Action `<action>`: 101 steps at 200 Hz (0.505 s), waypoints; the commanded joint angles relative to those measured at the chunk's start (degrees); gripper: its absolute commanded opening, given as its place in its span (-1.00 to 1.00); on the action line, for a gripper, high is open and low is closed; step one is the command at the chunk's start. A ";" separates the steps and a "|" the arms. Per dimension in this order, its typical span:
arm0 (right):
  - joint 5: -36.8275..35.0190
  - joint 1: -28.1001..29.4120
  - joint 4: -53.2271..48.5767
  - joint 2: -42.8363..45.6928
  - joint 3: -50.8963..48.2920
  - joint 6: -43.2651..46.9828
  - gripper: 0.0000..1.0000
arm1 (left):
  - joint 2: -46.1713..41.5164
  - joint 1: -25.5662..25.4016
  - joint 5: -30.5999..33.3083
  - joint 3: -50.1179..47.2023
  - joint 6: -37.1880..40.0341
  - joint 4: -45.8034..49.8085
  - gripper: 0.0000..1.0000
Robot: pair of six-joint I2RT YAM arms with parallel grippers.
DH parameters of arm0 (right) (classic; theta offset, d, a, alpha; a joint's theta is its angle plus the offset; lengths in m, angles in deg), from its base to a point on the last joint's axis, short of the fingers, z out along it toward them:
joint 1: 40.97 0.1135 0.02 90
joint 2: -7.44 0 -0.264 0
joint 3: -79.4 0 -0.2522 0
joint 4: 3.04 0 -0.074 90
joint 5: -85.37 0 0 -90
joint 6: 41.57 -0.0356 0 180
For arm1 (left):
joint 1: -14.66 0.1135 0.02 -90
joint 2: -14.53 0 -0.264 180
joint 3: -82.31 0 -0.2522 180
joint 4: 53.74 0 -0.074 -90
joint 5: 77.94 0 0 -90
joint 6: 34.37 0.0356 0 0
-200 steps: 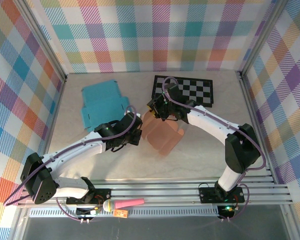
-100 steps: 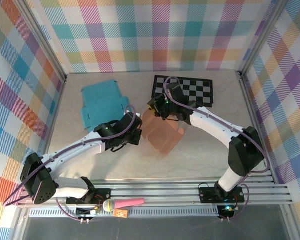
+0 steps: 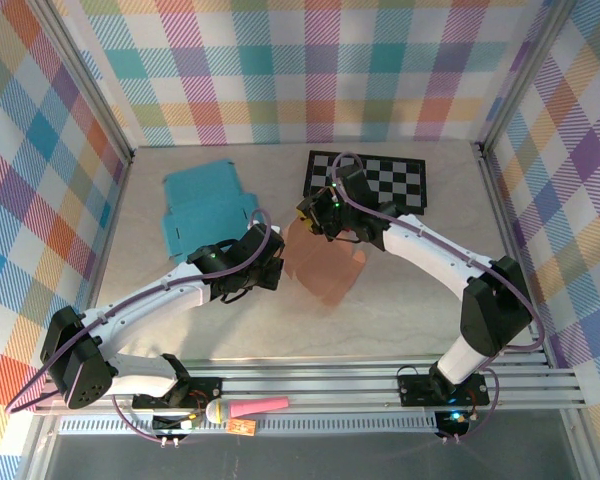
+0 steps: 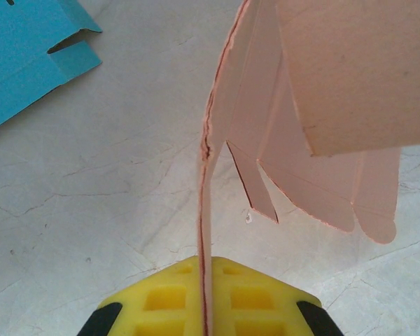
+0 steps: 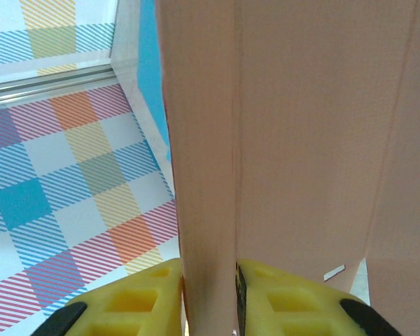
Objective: Fold the paper box
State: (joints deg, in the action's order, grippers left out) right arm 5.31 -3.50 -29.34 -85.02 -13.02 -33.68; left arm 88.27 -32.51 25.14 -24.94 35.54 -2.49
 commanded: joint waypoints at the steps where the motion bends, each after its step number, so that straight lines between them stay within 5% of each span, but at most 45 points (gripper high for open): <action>1: 0.44 -0.01 -2.57 -1.63 1.54 0.95 -0.48 | -1.81 -0.35 0.80 1.07 -0.13 1.18 -1.00; 101: 0.02 -0.65 -1.53 -2.88 1.59 1.07 -0.72 | -2.21 -0.35 1.02 1.14 0.30 1.62 -1.00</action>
State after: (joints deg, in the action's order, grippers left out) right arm 5.72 -3.78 -30.94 -87.58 -12.38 -33.35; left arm 87.72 -32.51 25.14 -24.94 35.54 -0.91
